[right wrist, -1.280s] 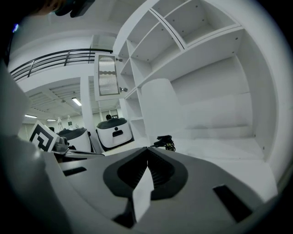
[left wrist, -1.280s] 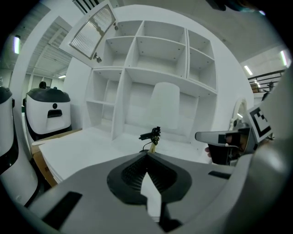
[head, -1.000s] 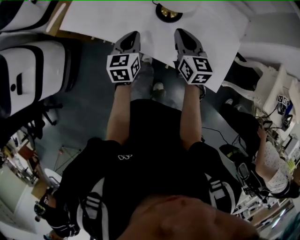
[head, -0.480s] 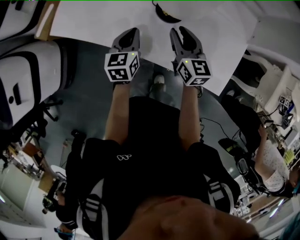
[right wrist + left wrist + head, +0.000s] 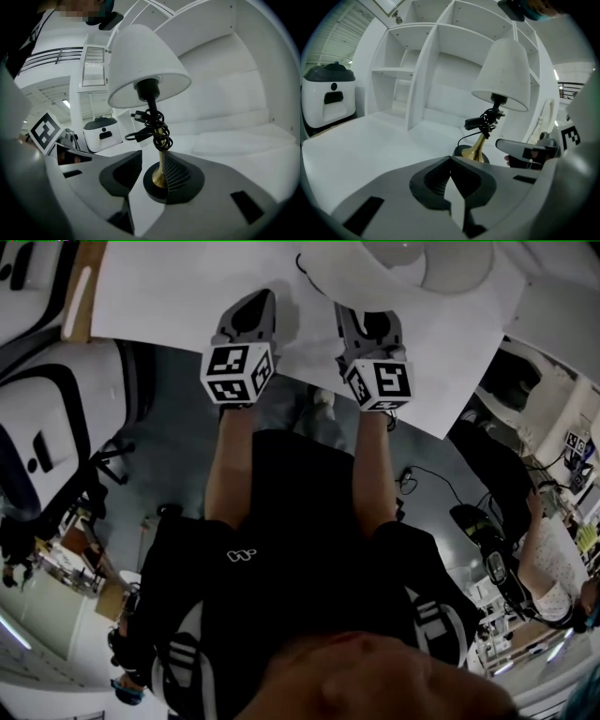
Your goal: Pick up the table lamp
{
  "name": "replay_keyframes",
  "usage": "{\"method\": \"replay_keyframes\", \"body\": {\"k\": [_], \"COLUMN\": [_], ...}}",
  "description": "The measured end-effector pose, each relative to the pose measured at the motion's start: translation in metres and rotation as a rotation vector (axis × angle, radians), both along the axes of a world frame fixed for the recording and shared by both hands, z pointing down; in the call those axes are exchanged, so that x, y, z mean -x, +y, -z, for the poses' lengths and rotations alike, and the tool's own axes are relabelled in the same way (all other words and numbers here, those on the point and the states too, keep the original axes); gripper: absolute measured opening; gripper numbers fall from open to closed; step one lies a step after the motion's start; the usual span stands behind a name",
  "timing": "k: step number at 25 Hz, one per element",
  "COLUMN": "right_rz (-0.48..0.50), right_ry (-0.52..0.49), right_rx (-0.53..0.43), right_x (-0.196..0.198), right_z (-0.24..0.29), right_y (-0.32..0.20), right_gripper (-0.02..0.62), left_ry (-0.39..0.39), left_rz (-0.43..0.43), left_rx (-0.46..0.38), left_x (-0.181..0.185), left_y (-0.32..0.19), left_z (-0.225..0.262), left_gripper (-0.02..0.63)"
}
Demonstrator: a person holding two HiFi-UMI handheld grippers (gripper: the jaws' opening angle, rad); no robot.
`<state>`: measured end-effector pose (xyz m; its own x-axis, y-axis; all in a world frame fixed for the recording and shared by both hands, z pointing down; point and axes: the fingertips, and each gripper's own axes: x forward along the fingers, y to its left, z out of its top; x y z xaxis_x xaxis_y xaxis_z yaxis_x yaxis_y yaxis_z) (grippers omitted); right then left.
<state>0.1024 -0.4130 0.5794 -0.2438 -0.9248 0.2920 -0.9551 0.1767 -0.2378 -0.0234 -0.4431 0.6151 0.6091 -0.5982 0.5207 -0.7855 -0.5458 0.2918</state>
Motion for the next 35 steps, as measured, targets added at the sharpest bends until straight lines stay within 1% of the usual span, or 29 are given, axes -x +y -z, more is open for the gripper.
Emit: {"method": "replay_keyframes", "body": {"k": [6, 10, 13, 16, 22, 24, 27, 32, 35], "right_rz": [-0.023, -0.069, -0.084, -0.102, -0.136, -0.150, -0.167, -0.160, -0.154], "right_ry": [0.024, 0.050, 0.072, 0.073, 0.121, 0.128, 0.126, 0.148, 0.154], "right_rx": [-0.014, -0.028, -0.036, -0.051, -0.072, -0.076, -0.055, 0.027, 0.061], "right_x": [-0.008, -0.014, -0.014, -0.015, -0.013, -0.014, -0.014, -0.009, -0.007], "right_z": [-0.007, -0.011, -0.014, -0.017, -0.020, -0.020, -0.019, -0.019, -0.018], "right_y": [-0.022, -0.035, -0.044, -0.049, -0.060, -0.062, -0.061, -0.060, -0.056], "right_gripper": [0.149, 0.149, 0.149, 0.149, 0.147, 0.130, 0.123, 0.116, 0.115], "left_ry": [-0.017, -0.034, -0.043, -0.050, -0.064, -0.067, -0.066, -0.042, -0.030], "left_rz": [-0.036, -0.062, -0.075, -0.090, -0.096, -0.094, -0.092, -0.080, -0.078], "left_rx": [-0.021, -0.030, -0.034, -0.043, -0.050, -0.054, -0.063, -0.082, -0.094], "left_x": [-0.008, -0.008, -0.007, -0.006, 0.001, 0.004, 0.009, 0.015, 0.014], "left_y": [-0.022, -0.032, -0.039, -0.044, -0.046, -0.045, -0.045, -0.050, -0.053], "left_z": [0.001, 0.002, 0.002, 0.003, 0.005, 0.007, 0.012, 0.027, 0.035], "left_gripper": [0.009, 0.009, 0.009, 0.008, 0.009, 0.009, 0.008, 0.009, 0.008]}}
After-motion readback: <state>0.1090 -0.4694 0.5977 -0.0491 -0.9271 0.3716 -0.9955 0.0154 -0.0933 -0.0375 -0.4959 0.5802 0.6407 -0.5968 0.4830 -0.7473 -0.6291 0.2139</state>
